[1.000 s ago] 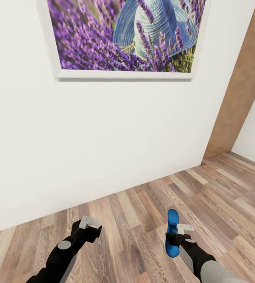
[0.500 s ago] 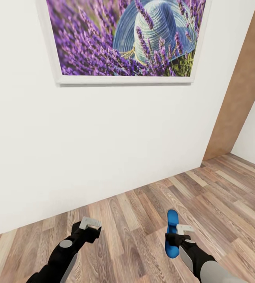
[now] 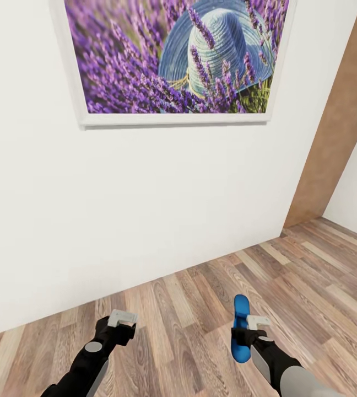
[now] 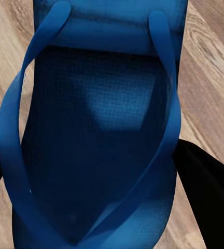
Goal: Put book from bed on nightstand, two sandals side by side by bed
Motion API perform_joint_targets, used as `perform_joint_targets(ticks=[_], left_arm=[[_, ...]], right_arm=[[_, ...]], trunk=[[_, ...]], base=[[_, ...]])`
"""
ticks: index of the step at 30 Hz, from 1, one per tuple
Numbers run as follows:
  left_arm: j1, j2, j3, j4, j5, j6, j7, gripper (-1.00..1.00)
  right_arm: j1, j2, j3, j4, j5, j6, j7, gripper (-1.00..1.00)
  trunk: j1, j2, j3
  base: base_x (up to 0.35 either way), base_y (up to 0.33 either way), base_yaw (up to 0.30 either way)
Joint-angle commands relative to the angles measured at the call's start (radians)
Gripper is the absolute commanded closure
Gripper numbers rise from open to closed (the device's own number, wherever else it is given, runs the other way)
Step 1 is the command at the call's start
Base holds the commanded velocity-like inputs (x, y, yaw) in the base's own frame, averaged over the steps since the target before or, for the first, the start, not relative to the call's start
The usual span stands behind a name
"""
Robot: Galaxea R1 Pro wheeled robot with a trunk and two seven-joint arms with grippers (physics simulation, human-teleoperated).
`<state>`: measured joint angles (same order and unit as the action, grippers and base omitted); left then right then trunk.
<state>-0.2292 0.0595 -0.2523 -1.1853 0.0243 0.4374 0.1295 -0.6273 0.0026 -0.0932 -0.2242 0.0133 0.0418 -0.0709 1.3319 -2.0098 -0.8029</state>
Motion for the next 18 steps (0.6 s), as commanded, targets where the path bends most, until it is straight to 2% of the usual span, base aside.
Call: perform_joint_targets(ticks=[1,18], left_arm=[[-0.001,0.001,-0.004,-0.001,0.004,0.005,0.010,-1.00],[0.002,0.002,-0.005,-0.030,0.006,0.005,0.007,-1.00]], right_arm=[[0.000,0.001,-0.005,-0.002,0.000,0.004,-0.001,1.00],[0.000,0.005,-0.004,-0.001,-0.001,0.002,0.000,1.00]], trunk=[[-0.004,0.007,0.002],[-0.069,0.126,0.056]], base=[[0.000,0.000,0.000],[0.000,0.000,0.000]])
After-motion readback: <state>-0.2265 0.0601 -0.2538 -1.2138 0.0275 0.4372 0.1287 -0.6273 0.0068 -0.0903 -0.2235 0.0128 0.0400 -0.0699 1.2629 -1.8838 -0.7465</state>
